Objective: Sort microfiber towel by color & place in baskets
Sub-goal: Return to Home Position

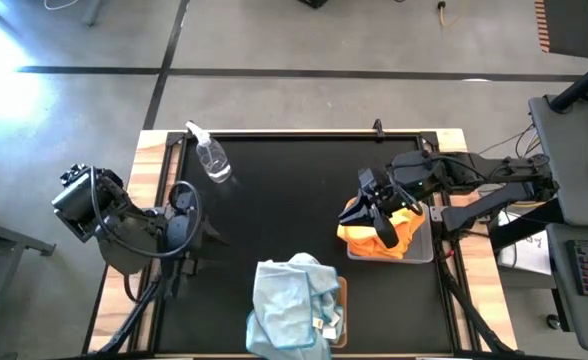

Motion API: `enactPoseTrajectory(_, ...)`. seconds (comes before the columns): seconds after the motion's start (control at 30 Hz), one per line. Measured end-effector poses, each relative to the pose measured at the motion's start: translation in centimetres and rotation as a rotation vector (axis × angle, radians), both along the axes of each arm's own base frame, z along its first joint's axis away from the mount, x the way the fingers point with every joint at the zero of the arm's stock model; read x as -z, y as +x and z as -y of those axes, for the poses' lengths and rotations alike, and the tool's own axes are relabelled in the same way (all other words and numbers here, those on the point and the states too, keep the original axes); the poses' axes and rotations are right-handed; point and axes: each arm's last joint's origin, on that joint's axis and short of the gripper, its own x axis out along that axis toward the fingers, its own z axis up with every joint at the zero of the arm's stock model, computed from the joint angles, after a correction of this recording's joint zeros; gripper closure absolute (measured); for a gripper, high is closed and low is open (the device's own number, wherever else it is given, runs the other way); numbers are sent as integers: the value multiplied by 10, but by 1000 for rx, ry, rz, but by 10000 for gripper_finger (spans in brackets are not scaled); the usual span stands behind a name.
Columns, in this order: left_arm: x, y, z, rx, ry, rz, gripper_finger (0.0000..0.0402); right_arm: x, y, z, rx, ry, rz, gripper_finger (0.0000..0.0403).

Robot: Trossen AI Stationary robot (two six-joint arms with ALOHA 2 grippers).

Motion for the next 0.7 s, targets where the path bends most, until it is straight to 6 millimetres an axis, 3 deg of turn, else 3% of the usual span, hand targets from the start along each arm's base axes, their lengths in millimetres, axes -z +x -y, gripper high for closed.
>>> enactPoseTrajectory(0.33, 3, -9, -8, -60, 18, -50, 246, 23, -24, 3, 15, 4, -37, 344)
enactPoseTrajectory(0.7, 5, -10, -10, -96, 25, -68, 246, 54, -53, 7, 3, -16, 77, 344)
